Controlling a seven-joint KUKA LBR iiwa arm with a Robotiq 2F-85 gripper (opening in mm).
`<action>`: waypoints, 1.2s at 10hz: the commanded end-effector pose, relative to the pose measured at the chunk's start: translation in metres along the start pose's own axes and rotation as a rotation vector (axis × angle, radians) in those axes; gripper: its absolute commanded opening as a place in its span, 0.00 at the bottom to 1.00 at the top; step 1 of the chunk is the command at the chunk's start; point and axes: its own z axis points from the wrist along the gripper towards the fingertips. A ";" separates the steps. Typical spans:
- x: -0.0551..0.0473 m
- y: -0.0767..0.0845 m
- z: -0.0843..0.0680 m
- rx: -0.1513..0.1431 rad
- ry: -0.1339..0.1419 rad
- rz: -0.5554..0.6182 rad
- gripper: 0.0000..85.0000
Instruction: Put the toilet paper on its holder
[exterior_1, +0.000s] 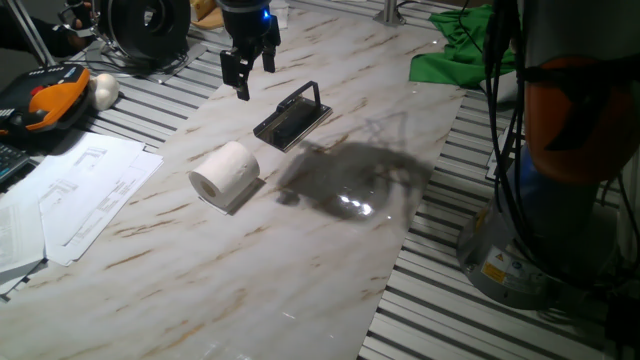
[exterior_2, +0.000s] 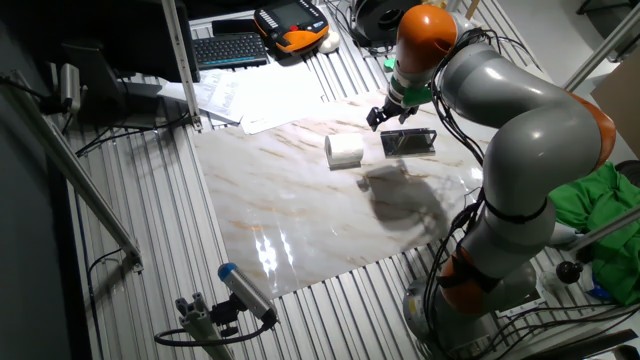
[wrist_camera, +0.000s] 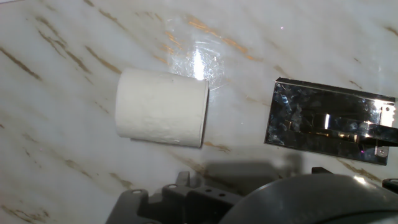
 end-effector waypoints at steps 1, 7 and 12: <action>0.000 0.000 0.000 0.131 0.230 -0.166 0.00; 0.000 0.000 0.000 0.135 0.225 -0.136 0.00; 0.000 0.000 0.000 0.138 0.206 -0.090 0.00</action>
